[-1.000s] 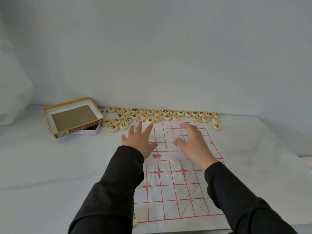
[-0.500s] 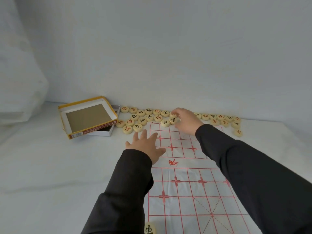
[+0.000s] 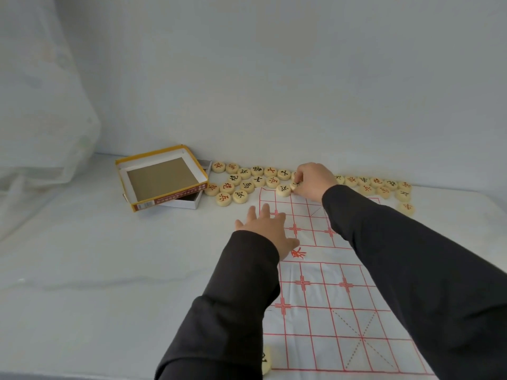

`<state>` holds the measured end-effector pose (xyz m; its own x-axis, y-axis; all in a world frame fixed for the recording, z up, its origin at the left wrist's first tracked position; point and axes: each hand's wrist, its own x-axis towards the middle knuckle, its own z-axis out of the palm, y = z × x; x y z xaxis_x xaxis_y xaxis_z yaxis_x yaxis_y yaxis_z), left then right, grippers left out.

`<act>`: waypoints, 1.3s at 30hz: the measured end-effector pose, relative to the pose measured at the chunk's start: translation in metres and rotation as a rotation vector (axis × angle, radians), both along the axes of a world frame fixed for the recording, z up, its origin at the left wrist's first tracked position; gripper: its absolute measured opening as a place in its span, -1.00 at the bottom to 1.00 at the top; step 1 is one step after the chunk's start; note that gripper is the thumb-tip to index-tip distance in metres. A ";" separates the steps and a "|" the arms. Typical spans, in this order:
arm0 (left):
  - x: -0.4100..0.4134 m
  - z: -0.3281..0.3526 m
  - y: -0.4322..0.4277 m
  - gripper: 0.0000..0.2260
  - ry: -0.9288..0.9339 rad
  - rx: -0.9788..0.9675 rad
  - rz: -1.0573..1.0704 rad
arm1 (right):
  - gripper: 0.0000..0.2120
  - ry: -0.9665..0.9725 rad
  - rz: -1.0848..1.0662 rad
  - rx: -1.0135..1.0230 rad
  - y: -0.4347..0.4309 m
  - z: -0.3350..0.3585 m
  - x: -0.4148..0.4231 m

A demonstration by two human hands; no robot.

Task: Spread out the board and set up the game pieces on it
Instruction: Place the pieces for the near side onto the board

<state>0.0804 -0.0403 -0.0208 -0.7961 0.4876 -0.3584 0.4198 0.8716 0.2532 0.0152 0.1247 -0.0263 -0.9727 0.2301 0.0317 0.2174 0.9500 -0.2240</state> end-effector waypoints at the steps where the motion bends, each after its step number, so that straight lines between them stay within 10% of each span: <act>1: 0.000 0.000 -0.001 -0.38 0.008 -0.001 0.001 | -0.92 0.028 -0.007 -0.028 -0.003 0.002 0.008; 11: 0.036 0.001 -0.033 -0.41 0.018 -0.162 -0.100 | -0.89 0.229 -0.035 -0.278 -0.058 0.009 0.169; 39: 0.082 -0.009 -0.051 -0.48 0.084 -0.175 -0.130 | -0.85 -0.226 0.379 -0.272 -0.102 0.002 0.252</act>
